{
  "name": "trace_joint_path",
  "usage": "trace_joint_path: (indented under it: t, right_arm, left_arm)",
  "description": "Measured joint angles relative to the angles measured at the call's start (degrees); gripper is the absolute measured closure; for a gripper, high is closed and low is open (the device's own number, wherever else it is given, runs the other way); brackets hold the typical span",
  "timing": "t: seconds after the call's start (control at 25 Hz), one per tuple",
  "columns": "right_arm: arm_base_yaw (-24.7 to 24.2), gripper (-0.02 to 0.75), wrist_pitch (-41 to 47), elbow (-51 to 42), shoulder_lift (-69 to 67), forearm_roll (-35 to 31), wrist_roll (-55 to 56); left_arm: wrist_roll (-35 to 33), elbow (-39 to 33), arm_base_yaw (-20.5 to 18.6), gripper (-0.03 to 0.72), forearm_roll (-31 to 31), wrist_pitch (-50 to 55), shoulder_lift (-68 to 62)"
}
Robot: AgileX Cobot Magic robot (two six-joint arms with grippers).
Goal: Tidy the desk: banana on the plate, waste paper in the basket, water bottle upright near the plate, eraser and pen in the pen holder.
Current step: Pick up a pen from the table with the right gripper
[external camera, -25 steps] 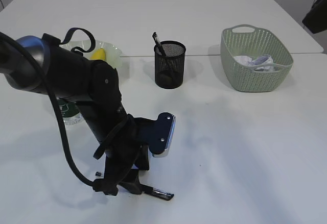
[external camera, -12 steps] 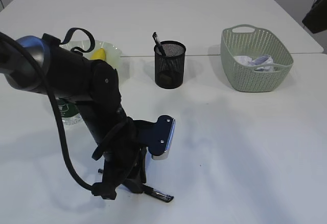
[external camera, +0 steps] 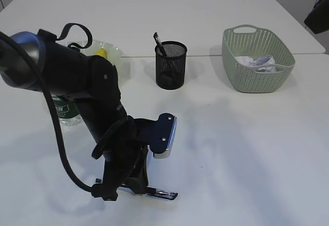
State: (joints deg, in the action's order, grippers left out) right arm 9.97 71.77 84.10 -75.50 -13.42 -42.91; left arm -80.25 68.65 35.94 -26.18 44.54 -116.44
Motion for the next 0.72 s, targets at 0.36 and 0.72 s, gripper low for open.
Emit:
trace_joint_path:
  t: [0.36,0.72]
  right_arm:
    - [0.0,0.469,0.0,0.0,0.0,0.0,0.0]
    - [0.0,0.47,0.0,0.0,0.0,0.0,0.0]
  left_arm:
    - [0.9,0.0,0.0,0.662,-4.0,0.2,4.2]
    - [1.0,0.0,0.0,0.666,-15.4,-6.4,11.7]
